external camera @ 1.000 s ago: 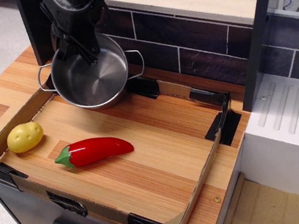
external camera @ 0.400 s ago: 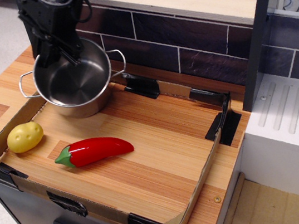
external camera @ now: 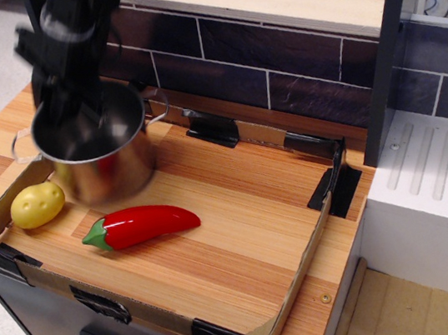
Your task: Upright metal pot
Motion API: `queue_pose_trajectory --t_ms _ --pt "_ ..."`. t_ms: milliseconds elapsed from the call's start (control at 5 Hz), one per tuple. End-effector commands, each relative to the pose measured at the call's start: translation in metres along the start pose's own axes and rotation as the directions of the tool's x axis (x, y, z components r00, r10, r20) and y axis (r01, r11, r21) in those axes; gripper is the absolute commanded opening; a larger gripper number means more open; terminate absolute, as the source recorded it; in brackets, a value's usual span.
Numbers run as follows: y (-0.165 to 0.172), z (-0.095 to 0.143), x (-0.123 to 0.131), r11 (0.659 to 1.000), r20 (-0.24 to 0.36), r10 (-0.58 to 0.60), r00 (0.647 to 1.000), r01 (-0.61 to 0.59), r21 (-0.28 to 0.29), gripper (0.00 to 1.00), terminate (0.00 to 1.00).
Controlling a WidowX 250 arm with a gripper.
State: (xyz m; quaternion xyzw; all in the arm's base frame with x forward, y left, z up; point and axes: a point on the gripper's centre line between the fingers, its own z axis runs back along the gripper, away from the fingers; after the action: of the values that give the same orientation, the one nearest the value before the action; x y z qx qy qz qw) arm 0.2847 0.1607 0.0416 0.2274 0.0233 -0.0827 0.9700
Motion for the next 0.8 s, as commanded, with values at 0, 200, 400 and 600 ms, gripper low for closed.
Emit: queue_pose_trajectory --t_ms 0,200,400,600 --pt "0.022 0.009 0.018 0.998 0.129 0.049 0.990 -0.054 0.038 1.00 0.00" --pt "0.027 0.013 0.024 0.996 0.153 0.077 0.985 -0.082 0.028 1.00 0.00" --pt "0.031 0.022 0.027 0.995 0.174 0.093 0.980 -0.096 0.008 1.00 0.00" --pt "0.034 0.047 0.026 0.996 0.230 0.094 0.968 -0.092 -0.020 1.00 0.00"
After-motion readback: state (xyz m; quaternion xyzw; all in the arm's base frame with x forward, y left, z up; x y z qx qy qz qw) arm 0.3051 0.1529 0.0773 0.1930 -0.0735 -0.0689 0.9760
